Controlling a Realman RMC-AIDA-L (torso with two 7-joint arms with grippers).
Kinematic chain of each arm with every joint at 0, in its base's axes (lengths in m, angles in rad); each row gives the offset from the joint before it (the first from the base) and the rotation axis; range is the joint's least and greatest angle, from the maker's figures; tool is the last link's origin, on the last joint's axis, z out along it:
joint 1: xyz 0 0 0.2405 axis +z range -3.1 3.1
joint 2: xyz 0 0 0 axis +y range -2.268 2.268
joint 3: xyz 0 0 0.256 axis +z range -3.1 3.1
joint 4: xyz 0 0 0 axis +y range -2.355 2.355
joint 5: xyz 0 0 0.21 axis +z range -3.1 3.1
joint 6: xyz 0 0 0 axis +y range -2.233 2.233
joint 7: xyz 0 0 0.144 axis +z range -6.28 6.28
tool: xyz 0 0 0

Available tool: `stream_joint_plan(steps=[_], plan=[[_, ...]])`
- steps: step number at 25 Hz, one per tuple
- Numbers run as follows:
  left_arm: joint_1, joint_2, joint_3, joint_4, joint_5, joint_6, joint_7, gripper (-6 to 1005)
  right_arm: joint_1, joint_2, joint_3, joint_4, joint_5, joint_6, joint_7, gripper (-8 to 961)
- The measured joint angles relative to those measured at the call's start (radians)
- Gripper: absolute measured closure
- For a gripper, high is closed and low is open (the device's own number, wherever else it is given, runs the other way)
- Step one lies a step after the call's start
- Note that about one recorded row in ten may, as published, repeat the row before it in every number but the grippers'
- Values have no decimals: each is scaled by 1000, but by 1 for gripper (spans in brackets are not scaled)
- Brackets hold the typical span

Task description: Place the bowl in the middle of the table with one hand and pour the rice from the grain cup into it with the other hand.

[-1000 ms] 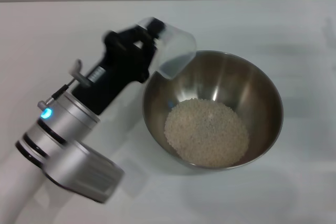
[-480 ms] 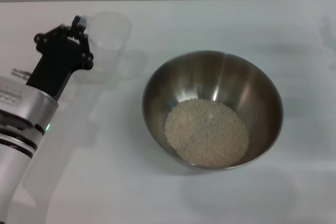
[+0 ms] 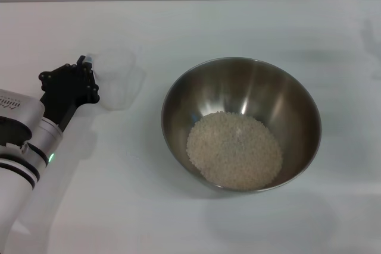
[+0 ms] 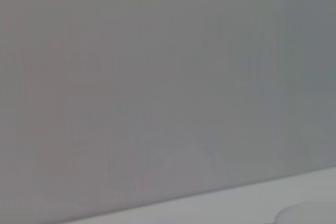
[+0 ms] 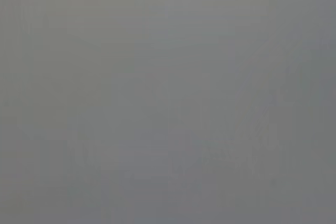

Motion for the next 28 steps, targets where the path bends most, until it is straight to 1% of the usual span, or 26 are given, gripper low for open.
stream_joint_plan(steps=[8,14,19,22,24,28], plan=[[1,0,7,9,0,-15,-9,859,-17,0,-2,0,-2,-17,3,271],[24,2,7,13,6,-10,-92,852,-27,0,-3,-3,-13,-21,6,271],[70,5,21,14,12,36,-102,619,-27,0,-3,3,-13,-20,6,271],[115,7,36,14,12,101,-106,597,-26,-1,-5,11,-13,-12,0,271],[153,7,51,14,12,168,-115,582,-26,-1,-16,20,-14,-10,-6,271],[200,6,105,14,12,326,-137,553,-26,0,-60,38,-15,-13,-38,271]])
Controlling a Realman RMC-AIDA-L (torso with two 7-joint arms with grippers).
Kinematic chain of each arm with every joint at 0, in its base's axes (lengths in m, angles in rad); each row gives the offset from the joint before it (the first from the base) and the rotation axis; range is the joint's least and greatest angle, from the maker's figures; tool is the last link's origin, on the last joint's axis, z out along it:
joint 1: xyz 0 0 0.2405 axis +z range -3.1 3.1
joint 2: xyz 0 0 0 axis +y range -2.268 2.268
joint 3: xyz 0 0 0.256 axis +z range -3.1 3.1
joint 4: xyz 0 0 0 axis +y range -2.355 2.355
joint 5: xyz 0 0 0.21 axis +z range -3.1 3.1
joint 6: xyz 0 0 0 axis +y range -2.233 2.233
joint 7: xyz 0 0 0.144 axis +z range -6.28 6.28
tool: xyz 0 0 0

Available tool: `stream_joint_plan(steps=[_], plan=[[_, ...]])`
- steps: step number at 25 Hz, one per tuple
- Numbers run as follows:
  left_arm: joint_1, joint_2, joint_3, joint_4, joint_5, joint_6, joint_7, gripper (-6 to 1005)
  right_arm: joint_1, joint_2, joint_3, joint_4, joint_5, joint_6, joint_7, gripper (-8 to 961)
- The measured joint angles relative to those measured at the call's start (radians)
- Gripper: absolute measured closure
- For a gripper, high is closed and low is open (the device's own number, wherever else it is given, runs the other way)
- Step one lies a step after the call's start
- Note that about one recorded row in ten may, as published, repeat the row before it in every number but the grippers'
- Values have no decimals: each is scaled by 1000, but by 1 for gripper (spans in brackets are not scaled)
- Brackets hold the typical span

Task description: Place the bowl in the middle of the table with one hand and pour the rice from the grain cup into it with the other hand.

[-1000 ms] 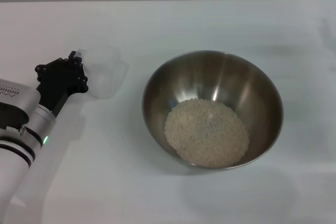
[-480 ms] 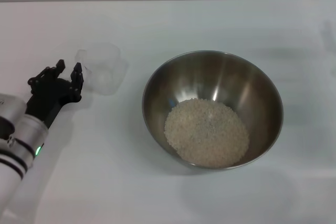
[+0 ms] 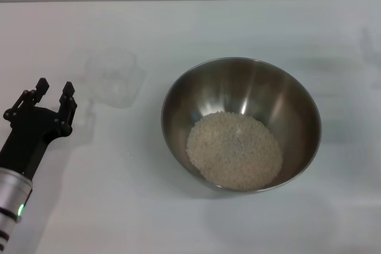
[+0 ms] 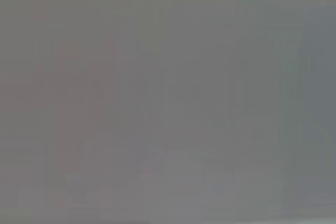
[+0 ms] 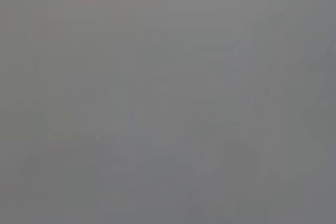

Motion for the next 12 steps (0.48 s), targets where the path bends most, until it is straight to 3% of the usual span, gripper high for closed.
stream_joint_plan(steps=[5,12], plan=[[30,-1,53,2,0,149,-7,537,-7,3,-54,7,-1,-18,-90,271],[37,-1,52,-2,-6,194,-47,424,-20,9,-97,10,-1,-21,-97,271]])
